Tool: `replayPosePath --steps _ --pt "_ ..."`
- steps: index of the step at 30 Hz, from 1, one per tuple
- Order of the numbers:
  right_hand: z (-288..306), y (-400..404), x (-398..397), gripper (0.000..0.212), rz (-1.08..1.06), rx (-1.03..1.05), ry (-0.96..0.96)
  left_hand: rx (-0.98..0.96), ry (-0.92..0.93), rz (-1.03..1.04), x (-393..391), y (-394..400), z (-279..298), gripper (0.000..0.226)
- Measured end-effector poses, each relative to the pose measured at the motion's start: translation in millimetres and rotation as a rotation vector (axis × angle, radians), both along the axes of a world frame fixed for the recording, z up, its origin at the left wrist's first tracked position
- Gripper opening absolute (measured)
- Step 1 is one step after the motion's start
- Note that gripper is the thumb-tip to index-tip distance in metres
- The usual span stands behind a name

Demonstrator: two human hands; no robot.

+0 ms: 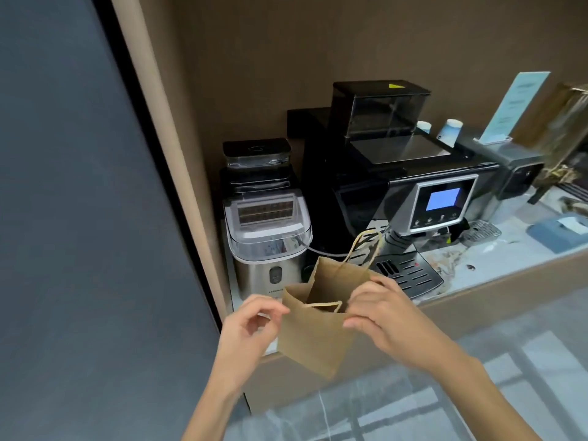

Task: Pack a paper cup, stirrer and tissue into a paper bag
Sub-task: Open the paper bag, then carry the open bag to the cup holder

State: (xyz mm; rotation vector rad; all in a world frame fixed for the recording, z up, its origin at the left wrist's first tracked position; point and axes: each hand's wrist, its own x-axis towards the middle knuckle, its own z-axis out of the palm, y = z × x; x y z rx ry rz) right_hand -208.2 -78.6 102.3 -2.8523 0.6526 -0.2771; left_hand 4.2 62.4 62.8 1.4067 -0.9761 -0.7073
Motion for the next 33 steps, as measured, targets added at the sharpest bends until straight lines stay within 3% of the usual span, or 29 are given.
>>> replayPosePath --steps 5,8,10,14,20,27,33 --pt "7 3 -30 0.022 -0.021 0.041 -0.099 0.020 -0.378 -0.255 10 -7 9 0.070" --pt "11 8 -54 0.022 -0.058 0.035 -0.096 -0.002 -0.496 -0.446 0 -25 22 0.081" --pt "12 12 -72 0.022 -0.078 0.031 -0.105 -0.007 -0.536 -0.555 -14 -38 30 0.079" --pt "14 17 -108 0.029 -0.139 0.063 -0.130 -0.007 -0.595 -0.731 -45 -59 38 0.053" --pt "16 19 -170 0.030 -0.226 0.078 -0.135 0.012 -0.577 -0.706 -96 -78 38 0.047" --pt "16 9 -262 0.049 -0.322 0.076 -0.136 0.002 -0.670 -0.660 -174 -99 33 0.044" --pt "8 -26 -356 0.026 -0.346 0.117 -0.157 0.012 -0.676 -0.574 -282 -125 27 0.023"
